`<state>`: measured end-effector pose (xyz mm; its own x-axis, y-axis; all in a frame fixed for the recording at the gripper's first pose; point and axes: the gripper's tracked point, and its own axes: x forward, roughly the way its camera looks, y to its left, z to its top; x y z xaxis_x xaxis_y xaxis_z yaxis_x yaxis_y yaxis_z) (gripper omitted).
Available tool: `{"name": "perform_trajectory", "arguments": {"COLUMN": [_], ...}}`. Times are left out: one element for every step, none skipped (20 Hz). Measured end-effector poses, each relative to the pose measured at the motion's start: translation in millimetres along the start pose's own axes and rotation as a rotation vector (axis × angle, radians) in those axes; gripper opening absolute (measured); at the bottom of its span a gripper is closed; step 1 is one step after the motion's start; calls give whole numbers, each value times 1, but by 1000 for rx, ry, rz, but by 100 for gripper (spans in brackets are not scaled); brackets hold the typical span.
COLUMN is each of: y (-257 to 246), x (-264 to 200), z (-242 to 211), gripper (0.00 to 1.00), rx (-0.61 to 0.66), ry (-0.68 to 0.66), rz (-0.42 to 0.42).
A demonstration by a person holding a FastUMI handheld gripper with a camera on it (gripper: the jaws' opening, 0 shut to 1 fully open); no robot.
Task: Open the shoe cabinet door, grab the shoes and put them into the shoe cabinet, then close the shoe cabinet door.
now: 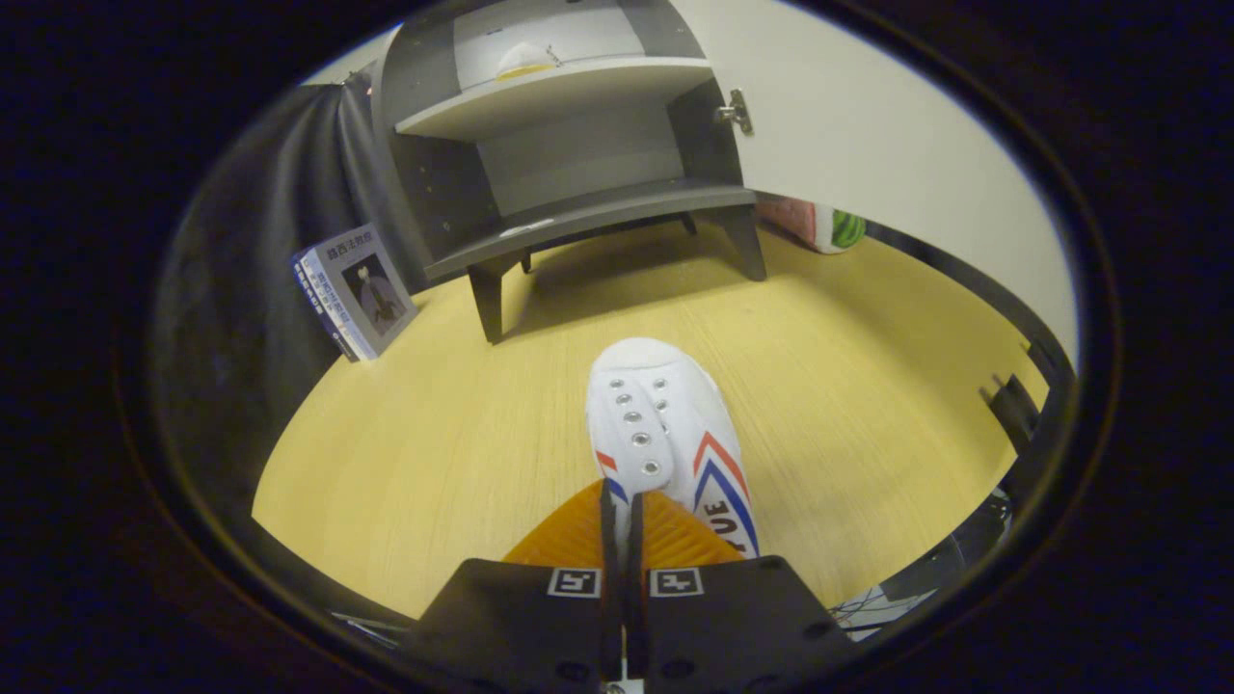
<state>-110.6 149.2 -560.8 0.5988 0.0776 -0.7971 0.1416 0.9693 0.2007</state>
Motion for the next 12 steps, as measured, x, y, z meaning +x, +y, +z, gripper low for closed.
{"name": "perform_trajectory", "arguments": {"y": [1, 1, 1, 1, 0, -1, -2, -1, -1, -2, -3, -3], "x": [1, 1, 0, -2, -4, -5, -7, -9, -11, -14, -18, -21], "z": [5, 6, 7, 9, 12, 17, 23, 27, 32, 36, 41, 46], "gripper": [3, 2, 2, 3, 3, 2, 2, 2, 2, 2, 2, 2], "rx": [-13, -24, -27, -22, -17, -17, -18, -22, -26, -28, -32, -34], "ry": [-12, -12, -12, -16, -20, -31, -43, -49, -54, -65, -66, -68], "rz": [-2, -1, 2, 5, 5, 5, 4, 7, 9, 8, 3, 2]}}
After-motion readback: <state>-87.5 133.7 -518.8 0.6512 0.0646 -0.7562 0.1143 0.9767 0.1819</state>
